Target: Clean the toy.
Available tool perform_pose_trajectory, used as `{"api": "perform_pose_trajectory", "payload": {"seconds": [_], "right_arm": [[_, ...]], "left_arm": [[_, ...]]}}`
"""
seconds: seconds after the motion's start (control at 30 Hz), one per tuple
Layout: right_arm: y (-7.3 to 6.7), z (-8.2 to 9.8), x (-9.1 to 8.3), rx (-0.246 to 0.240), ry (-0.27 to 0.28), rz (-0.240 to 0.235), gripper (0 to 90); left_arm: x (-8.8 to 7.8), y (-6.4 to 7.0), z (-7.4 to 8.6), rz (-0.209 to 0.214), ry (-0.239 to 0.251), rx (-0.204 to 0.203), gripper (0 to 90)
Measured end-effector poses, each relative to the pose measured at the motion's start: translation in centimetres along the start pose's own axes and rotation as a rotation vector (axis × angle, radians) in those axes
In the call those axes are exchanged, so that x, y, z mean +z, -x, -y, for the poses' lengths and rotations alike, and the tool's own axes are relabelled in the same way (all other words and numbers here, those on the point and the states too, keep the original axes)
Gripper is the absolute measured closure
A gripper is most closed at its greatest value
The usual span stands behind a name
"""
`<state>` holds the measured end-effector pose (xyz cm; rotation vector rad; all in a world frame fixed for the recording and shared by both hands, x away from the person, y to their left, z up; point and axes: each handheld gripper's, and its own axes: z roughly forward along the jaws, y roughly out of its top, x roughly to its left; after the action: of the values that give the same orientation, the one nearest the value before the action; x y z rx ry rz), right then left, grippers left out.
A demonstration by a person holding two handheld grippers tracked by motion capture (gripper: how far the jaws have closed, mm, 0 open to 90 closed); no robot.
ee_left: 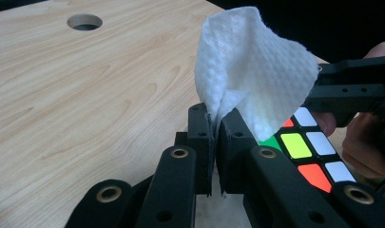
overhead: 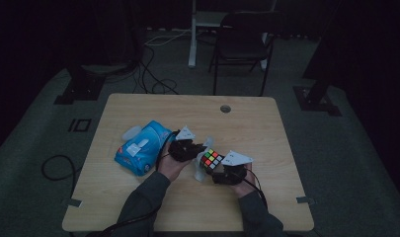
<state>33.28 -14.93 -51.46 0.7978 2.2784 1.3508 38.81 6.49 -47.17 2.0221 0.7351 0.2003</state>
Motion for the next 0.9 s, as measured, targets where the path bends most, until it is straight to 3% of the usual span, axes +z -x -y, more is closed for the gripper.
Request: {"api": "perform_pose_trajectory", "payload": {"seconds": [0.5,0.9], "right_arm": [[0.2,-0.3,-0.7,-0.002,0.037,0.008,34.4],[0.4,-0.4,-0.9,0.002,0.043,0.008,34.4]], "left_arm": [[1.0,-0.4,1.4,0.002,-0.056,-0.017,86.5],[1.0,-0.4,1.6,0.01,-0.062,-0.025,86.5]]}}
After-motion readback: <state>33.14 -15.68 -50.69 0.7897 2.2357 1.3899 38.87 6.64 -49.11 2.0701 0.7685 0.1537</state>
